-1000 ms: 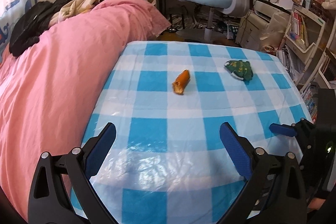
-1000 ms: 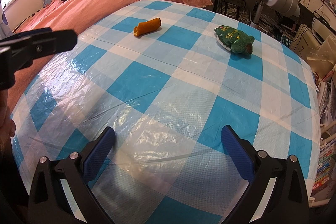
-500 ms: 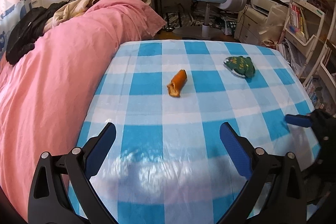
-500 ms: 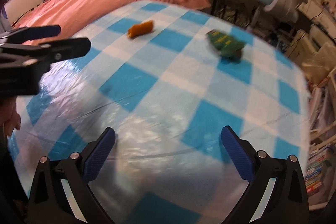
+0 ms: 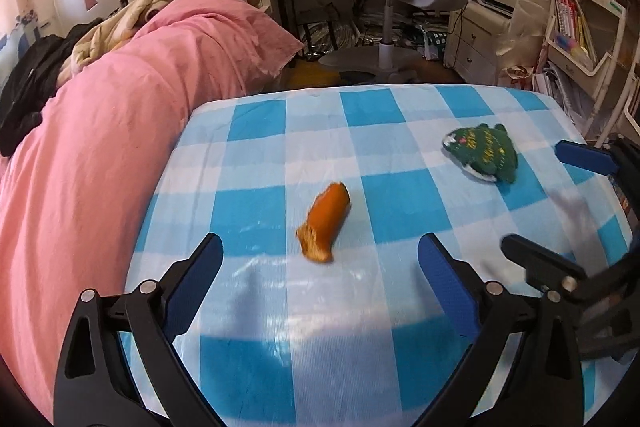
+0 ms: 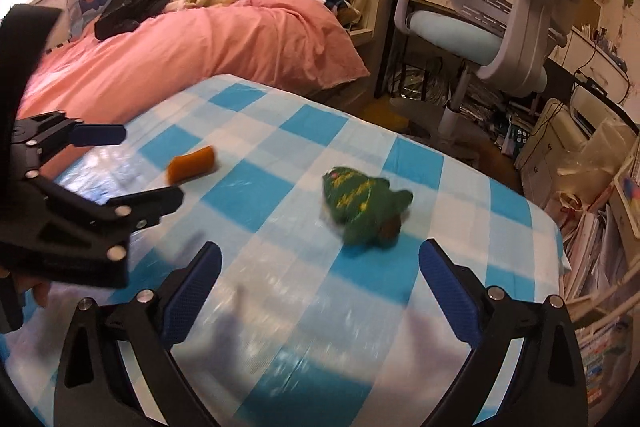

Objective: Collect trash
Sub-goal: 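Reach the left tool to the orange snack while the right reaches the green plush, then grasp the orange snack with the left tool while the right grasps the green plush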

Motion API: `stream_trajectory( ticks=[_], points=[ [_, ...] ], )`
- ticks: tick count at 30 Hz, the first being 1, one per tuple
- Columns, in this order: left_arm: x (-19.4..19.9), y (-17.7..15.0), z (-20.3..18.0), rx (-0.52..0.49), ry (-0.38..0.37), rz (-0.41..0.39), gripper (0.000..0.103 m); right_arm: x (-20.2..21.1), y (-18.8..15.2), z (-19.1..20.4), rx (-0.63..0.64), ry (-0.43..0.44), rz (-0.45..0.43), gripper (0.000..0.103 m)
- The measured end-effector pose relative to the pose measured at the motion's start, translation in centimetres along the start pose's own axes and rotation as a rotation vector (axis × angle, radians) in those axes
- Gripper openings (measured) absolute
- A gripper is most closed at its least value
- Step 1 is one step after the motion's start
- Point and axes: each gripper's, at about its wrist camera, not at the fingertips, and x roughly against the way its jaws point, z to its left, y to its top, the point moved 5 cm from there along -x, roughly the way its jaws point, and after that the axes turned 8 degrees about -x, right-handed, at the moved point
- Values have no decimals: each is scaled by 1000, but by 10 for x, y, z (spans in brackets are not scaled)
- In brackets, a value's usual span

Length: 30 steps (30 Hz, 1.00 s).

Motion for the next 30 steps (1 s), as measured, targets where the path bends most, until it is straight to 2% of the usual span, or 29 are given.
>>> stream_trajectory(
  ticks=[3, 7, 9, 10, 12, 13, 15, 19, 21, 23, 30],
  points=[
    [-11, 7, 0, 14, -37, 8, 85, -11, 6, -5, -3, -10, 7, 95],
    [-24, 11, -2, 6, -43, 24, 79, -18, 16, -9, -14, -21, 0, 95],
    [-31, 12, -4, 11, -71, 41, 62, -22, 19, -10, -21, -23, 3, 95],
    [-36, 11, -6, 18, -103, 55, 57, -23, 21, -9, -19, -26, 4, 95],
    [-40, 11, -7, 16, -111, 55, 43, -28, 24, -8, -11, -35, 6, 95],
    [-41, 12, -7, 14, -113, 47, 39, -30, 25, -8, -11, -36, 12, 95],
    [-43, 14, -3, 32, -130, 44, 22, -36, 27, -10, -23, -30, 28, 92],
    [-47, 17, 5, 75, -166, 37, 20, -46, 28, -14, -49, -7, 71, 78],
    [-49, 19, 6, 76, -169, 34, 19, -52, 27, -15, -61, 24, 106, 61],
    [-49, 19, 6, 78, -173, 29, 18, -50, 26, -16, -68, 40, 107, 50],
    [-32, 14, 11, 100, -211, 9, 18, -30, 19, -13, -112, 114, 107, 41]
  ],
)
